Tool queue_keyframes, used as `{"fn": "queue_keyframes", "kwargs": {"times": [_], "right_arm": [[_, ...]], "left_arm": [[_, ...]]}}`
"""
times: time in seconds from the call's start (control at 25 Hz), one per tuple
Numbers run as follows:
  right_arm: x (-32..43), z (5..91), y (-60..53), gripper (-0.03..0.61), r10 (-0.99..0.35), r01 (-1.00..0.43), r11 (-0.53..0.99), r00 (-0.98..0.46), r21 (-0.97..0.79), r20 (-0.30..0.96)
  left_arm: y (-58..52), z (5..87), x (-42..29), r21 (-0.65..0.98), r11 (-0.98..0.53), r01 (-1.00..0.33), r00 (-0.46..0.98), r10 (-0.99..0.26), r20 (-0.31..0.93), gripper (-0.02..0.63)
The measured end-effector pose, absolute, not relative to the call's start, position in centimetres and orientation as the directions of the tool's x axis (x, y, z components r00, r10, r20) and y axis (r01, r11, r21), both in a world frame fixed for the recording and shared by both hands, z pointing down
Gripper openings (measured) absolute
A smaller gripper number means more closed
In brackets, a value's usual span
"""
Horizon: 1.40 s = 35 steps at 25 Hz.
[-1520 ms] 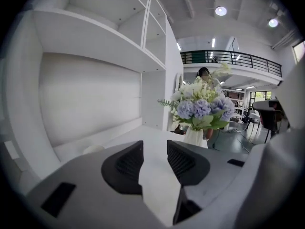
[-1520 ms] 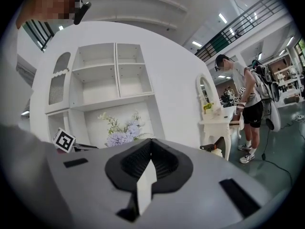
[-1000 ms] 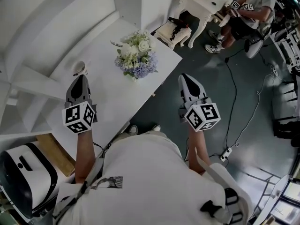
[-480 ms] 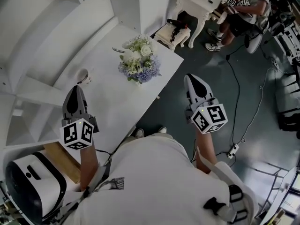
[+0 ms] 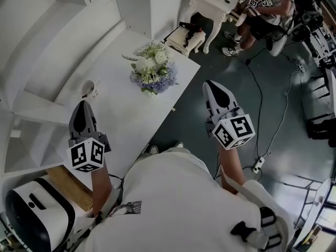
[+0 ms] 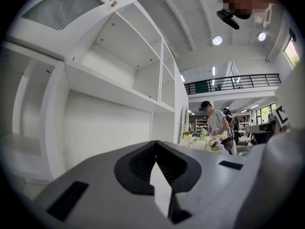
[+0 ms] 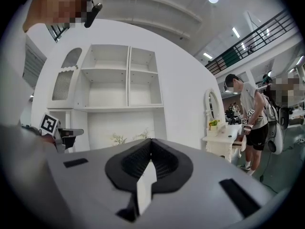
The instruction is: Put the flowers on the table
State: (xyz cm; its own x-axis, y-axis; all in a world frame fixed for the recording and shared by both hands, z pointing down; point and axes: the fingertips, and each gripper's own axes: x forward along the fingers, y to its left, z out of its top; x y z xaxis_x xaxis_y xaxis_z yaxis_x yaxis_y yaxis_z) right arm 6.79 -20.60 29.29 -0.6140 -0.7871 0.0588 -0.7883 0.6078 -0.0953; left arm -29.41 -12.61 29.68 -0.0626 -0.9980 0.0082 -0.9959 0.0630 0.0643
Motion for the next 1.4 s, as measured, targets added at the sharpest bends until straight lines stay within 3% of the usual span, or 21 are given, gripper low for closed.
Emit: {"fn": "queue_keyframes", "kwargs": {"times": [1.4], "right_arm": [[5.4,30.0,-17.5,0.009,-0.823,-0.824,0.561,-0.566,-0.084,0.053]], "left_arm": [[-13.0,30.7,-27.3,0.081,-0.076,-0.994,0.077,-0.997,0.013,0.014]]}}
